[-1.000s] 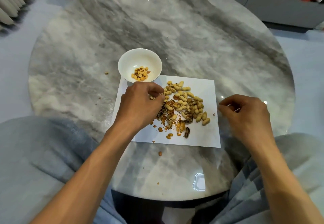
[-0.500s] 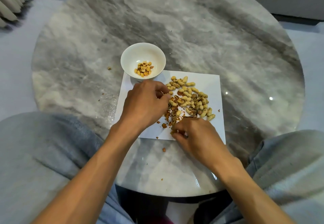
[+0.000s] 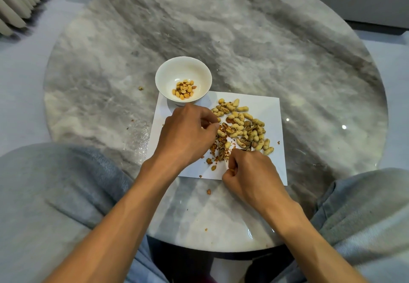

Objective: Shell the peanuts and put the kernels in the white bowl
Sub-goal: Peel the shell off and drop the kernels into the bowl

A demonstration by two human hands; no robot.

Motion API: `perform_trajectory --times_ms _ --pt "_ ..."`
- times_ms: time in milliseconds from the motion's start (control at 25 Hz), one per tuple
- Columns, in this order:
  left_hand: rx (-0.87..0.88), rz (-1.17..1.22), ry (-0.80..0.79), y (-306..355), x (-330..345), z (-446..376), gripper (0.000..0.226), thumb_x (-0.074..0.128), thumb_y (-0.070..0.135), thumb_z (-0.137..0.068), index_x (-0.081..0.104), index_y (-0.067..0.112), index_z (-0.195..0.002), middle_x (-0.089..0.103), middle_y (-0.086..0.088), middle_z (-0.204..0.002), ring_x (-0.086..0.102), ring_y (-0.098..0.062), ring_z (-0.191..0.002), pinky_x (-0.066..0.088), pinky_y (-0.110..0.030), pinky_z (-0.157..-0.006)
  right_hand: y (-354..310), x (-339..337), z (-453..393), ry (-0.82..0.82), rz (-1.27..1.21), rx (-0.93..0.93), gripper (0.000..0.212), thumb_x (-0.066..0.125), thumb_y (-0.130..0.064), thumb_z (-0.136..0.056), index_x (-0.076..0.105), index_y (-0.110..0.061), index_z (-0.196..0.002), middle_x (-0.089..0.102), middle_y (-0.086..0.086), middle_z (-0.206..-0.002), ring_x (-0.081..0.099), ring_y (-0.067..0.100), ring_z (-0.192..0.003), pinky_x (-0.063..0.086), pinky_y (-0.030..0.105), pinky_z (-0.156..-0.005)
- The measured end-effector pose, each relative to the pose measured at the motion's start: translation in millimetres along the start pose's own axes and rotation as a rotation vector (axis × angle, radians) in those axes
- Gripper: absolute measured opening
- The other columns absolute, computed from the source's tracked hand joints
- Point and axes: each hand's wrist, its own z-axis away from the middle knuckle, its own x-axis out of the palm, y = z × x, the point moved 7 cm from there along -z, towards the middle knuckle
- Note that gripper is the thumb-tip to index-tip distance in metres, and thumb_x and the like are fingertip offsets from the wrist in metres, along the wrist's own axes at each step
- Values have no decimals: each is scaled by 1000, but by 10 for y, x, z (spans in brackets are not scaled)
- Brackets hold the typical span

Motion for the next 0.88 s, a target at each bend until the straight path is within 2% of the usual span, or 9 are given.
perform_trajectory --times_ms 120,280,360,400,480,560,680,760,880 --pt "67 -154 -120 -32 58 125 8 72 27 -86 77 30 -91 71 13 -86 62 -5 -74 45 -21 -67 -18 -36 -6 32 17 -15 4 54 -13 -75 51 -14 -72 51 4 -61 51 30 -60 44 39 -53" --pt "168 -255 -261 -36 348 356 7 74 27 -81 75 24 -87 71 6 -84 65 -15 -79 56 -34 -71 39 -109 -29 42 -135 48 9 62 -15 -73 55 -19 -69 55 -3 -58 52 15 -57 45 33 -53" --pt "199 -319 -261 -44 456 364 4 73 24 -82 73 21 -84 68 0 -82 64 -23 -79 54 -37 -68 82 -167 -30 40 -407 162 11 68 -10 -73 66 -19 -68 60 -5 -57 54 8 -54 46 22 -53" --pt "212 -361 -264 -53 494 350 4 72 21 -83 70 19 -79 66 -2 -79 63 -26 -77 53 -36 -65 109 -178 -27 24 -623 233 15 68 -4 -76 71 -17 -69 64 -4 -58 56 7 -54 49 22 -54" --pt "226 -428 -279 -82 560 323 24 70 13 -85 58 15 -64 53 -3 -67 54 -29 -70 44 -34 -59 151 -181 -25 -12 -1016 338 19 67 8 -80 76 -8 -78 69 7 -65 61 16 -58 55 26 -55" --pt "230 -467 -288 -100 594 320 40 65 5 -85 40 16 -55 37 -2 -59 43 -29 -64 32 -32 -56 153 -203 -8 -37 -1214 377 18 67 12 -82 76 -2 -88 71 13 -70 64 20 -61 56 25 -57" --pt "265 -518 -250 -40 594 348 25 58 5 -87 48 14 -66 40 -4 -65 50 -32 -69 31 -32 -58 127 -195 13 -82 -1395 397 16 67 9 -84 74 0 -95 72 13 -73 66 18 -61 59 24 -61" --pt "294 -526 -227 22 588 385 10 55 7 -90 60 11 -82 55 -9 -84 59 -34 -83 31 -32 -61 132 -176 20 -101 -1485 413 15 66 5 -85 73 1 -97 72 13 -75 66 16 -61 59 25 -61" --pt "286 -473 -208 20 591 367 11 53 6 -89 63 10 -92 61 -10 -99 60 -32 -88 34 -32 -63 125 -174 18 -109 -1527 411 14 65 -3 -87 72 2 -98 70 12 -76 63 16 -61 59 25 -59"
